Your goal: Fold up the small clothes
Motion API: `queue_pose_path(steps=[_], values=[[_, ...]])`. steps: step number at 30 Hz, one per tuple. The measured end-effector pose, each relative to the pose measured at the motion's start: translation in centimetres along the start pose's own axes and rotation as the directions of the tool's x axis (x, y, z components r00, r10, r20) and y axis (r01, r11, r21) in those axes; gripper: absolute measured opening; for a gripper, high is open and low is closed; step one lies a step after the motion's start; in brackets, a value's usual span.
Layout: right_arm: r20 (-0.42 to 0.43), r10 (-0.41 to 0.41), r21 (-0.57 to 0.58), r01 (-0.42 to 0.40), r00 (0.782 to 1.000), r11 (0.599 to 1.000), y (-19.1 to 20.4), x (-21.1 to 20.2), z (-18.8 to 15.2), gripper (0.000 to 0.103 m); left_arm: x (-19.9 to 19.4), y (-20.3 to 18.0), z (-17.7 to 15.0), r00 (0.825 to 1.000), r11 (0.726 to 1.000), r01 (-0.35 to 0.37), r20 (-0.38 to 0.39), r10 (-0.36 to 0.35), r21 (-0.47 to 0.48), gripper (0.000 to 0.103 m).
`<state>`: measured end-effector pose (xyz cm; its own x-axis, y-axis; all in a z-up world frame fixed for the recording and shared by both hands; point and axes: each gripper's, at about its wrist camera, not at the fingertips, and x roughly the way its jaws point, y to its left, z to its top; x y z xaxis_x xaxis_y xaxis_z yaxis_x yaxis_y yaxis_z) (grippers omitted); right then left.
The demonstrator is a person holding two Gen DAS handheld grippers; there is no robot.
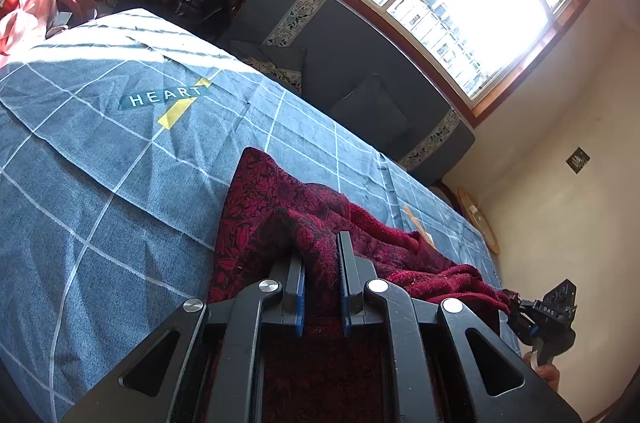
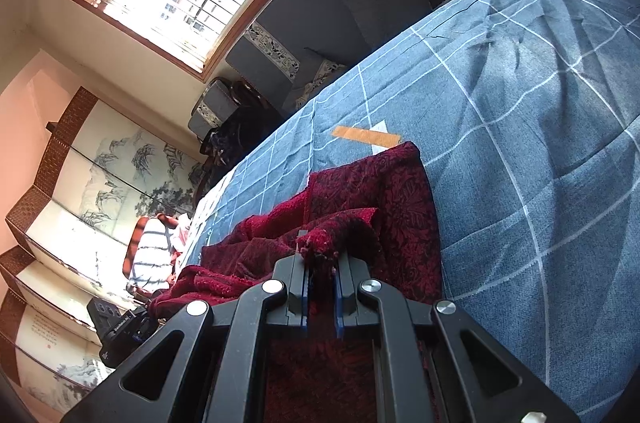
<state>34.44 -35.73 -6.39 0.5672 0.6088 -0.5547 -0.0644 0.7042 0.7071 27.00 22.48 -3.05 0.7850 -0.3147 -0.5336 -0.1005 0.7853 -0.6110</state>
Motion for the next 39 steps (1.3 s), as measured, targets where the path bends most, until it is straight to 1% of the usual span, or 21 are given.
queue_pose_path(steps=[24,27,30,31,33,34,35,36,37,39], values=[[-0.016,-0.033,0.016,0.033,0.999,0.999,-0.9,2.6,0.5,0.01,2.6,1.3,0.6,1.0,0.999,-0.004,-0.021,0.003,-0.047,0.014],[-0.016,-0.04,0.021,0.04,0.999,0.999,-1.2,3.0,0.6,0.01,3.0,1.7,0.6,1.0,0.998,-0.001,-0.027,0.0,-0.06,0.016],[-0.012,-0.037,0.03,0.038,0.999,0.999,-1.3,3.2,0.4,0.01,3.3,1.9,0.6,0.999,0.997,0.004,-0.032,-0.006,-0.072,0.02],[-0.012,-0.038,0.034,0.038,0.999,0.999,-1.4,3.2,0.3,0.01,3.4,1.9,0.5,0.999,0.997,0.009,-0.032,-0.011,-0.075,0.023],[-0.012,-0.04,0.036,0.041,0.999,0.999,-1.4,3.4,0.2,0.011,3.3,1.7,0.5,1.0,0.998,0.0,-0.02,-0.001,-0.065,0.033],[-0.012,-0.043,0.034,0.044,0.999,0.998,-1.4,3.5,0.1,0.012,3.2,1.6,0.5,1.0,0.998,-0.028,-0.009,0.027,-0.061,0.051],[-0.011,-0.043,0.033,0.044,0.999,0.999,-1.4,3.6,0.1,0.012,2.8,1.6,0.6,0.998,0.996,-0.066,0.011,0.067,-0.063,0.075],[-0.009,-0.037,0.036,0.037,0.999,0.999,-1.4,3.6,0.1,0.012,2.3,1.7,0.7,0.995,0.993,-0.089,0.045,0.092,-0.074,0.083],[-0.003,-0.028,0.043,0.028,1.0,0.999,-1.4,3.6,0.1,0.013,1.6,1.9,0.7,0.991,0.992,-0.089,0.09,0.097,-0.091,0.089],[0.005,-0.02,0.055,0.019,1.0,0.998,-1.4,3.5,0.1,0.015,0.3,2.8,1.1,0.984,0.988,-0.066,0.154,0.088,-0.141,0.093]])
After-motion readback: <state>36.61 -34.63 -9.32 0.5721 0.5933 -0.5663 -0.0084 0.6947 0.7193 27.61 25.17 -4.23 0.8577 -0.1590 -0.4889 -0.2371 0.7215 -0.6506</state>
